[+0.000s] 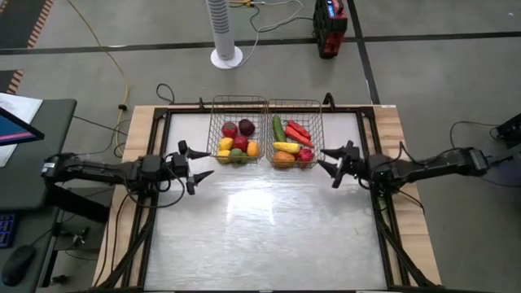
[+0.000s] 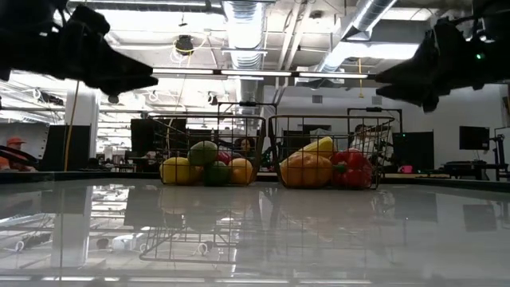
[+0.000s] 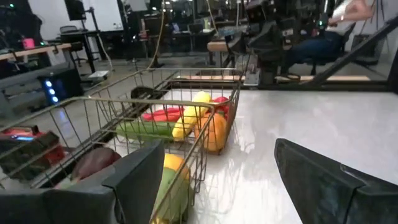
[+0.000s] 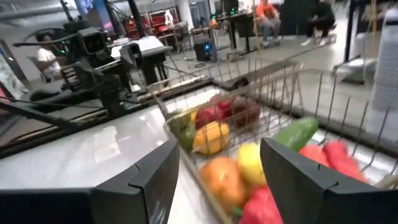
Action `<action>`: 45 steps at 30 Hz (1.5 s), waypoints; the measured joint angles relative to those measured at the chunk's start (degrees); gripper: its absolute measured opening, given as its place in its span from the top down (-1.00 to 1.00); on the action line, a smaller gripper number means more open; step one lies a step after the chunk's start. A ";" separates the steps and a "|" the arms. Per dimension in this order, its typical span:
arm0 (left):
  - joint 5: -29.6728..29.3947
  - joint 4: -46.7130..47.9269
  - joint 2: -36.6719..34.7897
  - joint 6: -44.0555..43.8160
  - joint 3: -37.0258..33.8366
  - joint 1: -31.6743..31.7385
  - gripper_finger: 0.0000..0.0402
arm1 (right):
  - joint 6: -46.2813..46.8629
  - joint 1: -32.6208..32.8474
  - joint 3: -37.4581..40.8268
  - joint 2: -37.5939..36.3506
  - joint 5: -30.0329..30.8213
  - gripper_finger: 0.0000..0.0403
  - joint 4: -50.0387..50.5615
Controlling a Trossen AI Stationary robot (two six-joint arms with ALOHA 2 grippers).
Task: Sort produce into baskets
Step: Return to Home Position
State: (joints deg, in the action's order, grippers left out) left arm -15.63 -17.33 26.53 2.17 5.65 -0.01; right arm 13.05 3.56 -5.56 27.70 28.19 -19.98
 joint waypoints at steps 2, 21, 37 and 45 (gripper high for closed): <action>0.36 -1.37 -1.06 -0.96 -1.94 0.00 -0.46 | 1.70 0.74 1.47 -0.04 0.05 -0.26 -0.83; -1.38 7.43 -10.86 -0.94 -5.09 -0.11 -0.46 | -13.96 7.68 2.73 -7.27 0.32 -0.26 -1.69; -3.18 10.43 -19.21 -2.09 -5.13 -0.11 -0.46 | -7.72 10.51 2.73 -23.82 0.34 -0.26 9.28; -3.18 10.55 -19.08 2.40 -5.11 -0.11 -0.46 | -5.54 10.51 2.73 -23.64 0.34 -0.26 9.98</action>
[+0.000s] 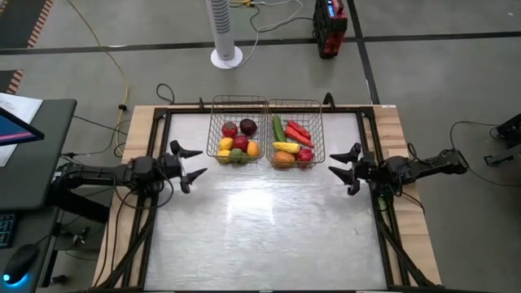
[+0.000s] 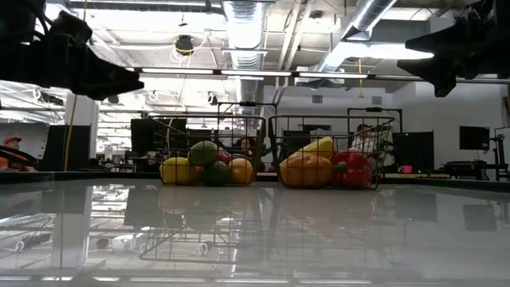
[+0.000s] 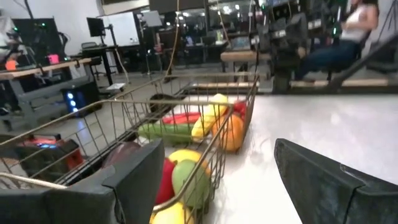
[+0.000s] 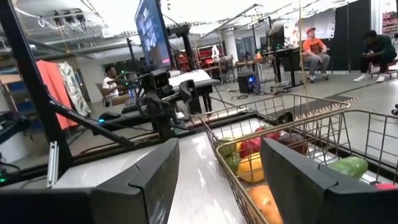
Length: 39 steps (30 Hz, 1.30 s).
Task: Sort produce into baskets
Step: Return to Home Position
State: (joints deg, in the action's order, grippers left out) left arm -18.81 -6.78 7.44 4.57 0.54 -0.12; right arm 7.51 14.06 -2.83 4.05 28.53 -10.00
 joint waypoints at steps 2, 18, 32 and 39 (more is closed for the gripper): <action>0.00 1.43 0.00 0.86 0.02 0.00 -0.46 | 0.02 0.00 0.00 0.00 0.00 -0.26 0.32; 0.17 3.09 0.09 0.75 0.02 0.00 -0.46 | 0.04 0.00 0.00 0.00 -0.01 -0.26 6.94; 0.27 3.05 0.09 0.36 0.03 0.00 -0.46 | 0.04 0.00 -0.17 0.02 -0.02 -0.26 13.11; 0.31 3.04 0.09 0.36 0.04 0.00 -0.46 | 0.04 0.00 -0.20 0.00 -0.02 -0.26 13.55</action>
